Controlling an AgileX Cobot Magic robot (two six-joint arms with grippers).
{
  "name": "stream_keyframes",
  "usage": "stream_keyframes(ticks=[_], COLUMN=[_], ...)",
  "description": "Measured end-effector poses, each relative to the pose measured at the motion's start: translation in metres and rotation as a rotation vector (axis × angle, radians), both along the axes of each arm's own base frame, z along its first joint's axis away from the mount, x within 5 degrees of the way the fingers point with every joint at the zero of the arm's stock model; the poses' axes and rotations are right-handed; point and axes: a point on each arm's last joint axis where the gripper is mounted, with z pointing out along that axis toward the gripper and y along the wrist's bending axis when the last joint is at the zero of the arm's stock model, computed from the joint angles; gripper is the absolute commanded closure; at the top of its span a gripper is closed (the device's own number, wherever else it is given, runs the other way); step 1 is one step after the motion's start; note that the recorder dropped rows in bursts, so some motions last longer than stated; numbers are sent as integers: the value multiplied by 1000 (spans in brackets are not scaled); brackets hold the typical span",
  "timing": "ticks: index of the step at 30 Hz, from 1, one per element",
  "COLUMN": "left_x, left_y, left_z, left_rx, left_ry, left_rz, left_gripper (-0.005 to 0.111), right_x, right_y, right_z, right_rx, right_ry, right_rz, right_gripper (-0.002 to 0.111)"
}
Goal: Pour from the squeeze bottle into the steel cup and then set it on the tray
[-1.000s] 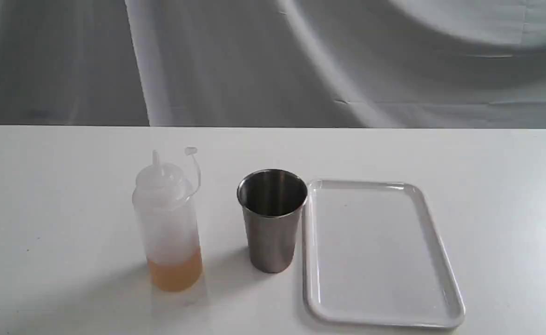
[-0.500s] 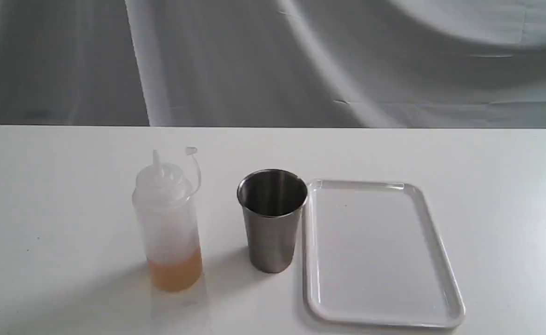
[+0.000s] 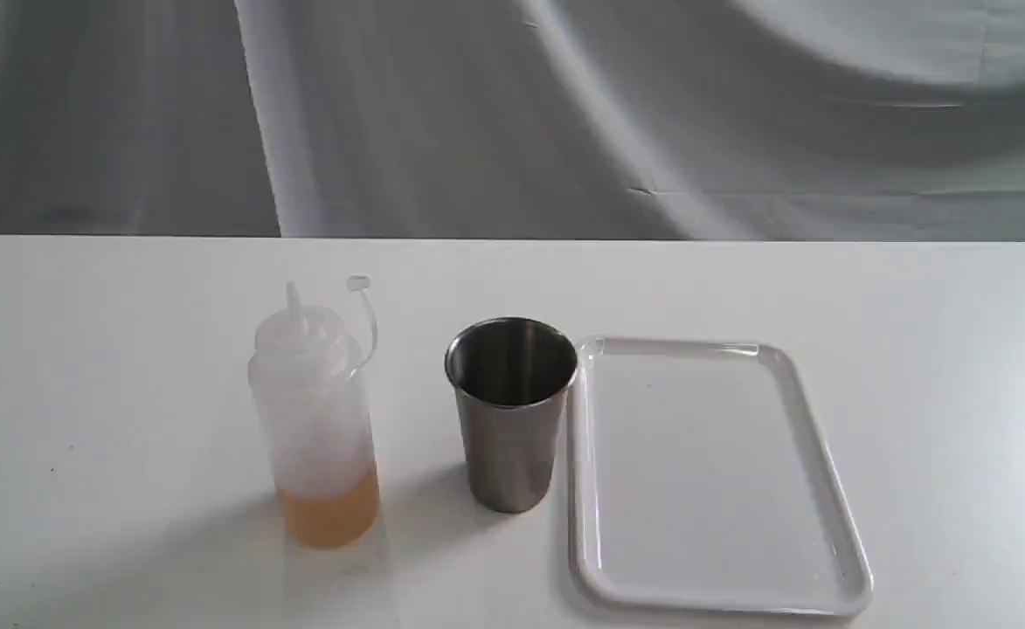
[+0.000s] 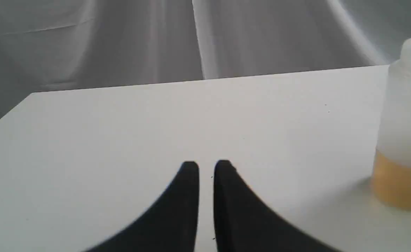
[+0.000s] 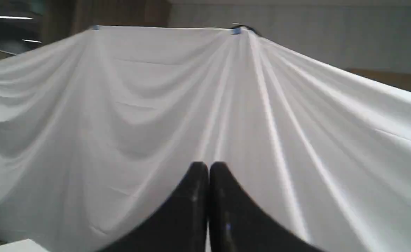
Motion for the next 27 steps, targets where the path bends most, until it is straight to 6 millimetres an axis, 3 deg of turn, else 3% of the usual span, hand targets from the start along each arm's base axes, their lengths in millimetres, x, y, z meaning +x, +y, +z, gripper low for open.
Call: stream_keyframes(ticks=[5,14,27], left_x=[0,0,0], left_y=[0,0,0], left_z=[0,0,0], left_rx=[0,0,0], left_ry=[0,0,0], left_rz=[0,0,0], left_gripper=[98,98,98], right_x=[25,77,93], right_y=[9,8,14], right_z=[0,-14,-14], right_rx=[-22,-6,13], right_ry=[19,165,134], right_rz=[163,224,302], right_gripper=[108,108,108])
